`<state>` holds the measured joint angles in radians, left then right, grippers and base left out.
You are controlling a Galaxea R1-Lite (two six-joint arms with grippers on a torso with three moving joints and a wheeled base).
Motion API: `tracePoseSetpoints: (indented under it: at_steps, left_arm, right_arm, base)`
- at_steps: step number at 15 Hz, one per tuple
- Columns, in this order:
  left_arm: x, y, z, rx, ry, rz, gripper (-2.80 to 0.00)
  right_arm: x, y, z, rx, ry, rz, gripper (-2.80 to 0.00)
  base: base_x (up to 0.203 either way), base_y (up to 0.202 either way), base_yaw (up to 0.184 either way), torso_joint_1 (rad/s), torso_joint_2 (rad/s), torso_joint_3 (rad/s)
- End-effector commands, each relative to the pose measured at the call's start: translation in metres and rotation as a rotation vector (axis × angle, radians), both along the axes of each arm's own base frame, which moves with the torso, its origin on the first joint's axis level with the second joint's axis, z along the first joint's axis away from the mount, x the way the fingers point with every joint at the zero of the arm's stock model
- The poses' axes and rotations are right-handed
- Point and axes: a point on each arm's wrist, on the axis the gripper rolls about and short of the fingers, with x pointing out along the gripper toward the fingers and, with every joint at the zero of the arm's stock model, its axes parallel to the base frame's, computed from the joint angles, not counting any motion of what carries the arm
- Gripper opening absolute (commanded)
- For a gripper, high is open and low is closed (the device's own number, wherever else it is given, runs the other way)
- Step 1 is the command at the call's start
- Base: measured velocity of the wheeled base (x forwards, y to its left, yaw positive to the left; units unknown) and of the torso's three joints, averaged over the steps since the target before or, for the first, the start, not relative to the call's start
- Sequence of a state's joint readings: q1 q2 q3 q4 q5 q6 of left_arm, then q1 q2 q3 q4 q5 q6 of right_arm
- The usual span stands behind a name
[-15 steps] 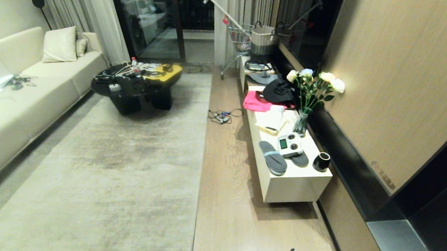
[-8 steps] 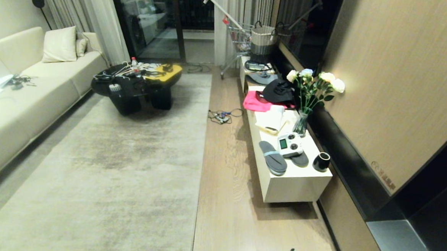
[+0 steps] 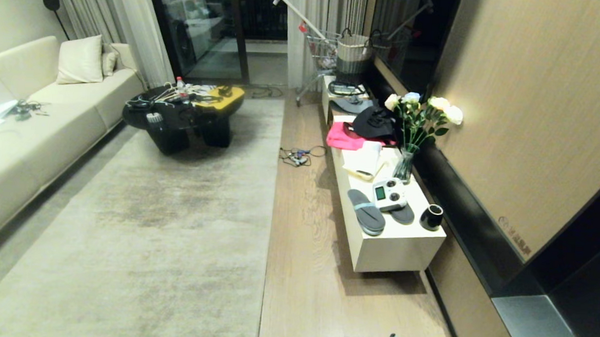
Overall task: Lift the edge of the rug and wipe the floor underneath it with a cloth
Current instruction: Pick up the rag
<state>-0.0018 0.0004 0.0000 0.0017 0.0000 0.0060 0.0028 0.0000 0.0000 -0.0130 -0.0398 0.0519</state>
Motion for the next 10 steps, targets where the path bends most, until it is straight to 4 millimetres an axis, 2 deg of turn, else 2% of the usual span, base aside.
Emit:
tracePoseSetpoints:
  at_steps: [1,6,10]
  left_arm:
    - [0.0,0.0,0.0,0.0,-0.001,0.0,-2.8]
    - [0.0,0.0,0.0,0.0,-0.001,0.0,-2.8]
    - [0.0,0.0,0.0,0.0,-0.001,0.0,-2.8]
  right_arm:
    - [0.0001,0.0,0.0001,0.0,0.001,0.0,-2.8]
    - [0.0001,0.0,0.0001,0.003,0.001,0.0,-2.8]
    - [0.0001,0.0,0.0001,0.003,0.001,0.0,-2.8]
  base:
    - [0.0,0.0,0.0,0.0,0.0,0.0]
    - [0.0,0.0,0.0,0.0,0.0,0.0]
    - [0.0,0.0,0.0,-0.116,0.28,0.162]
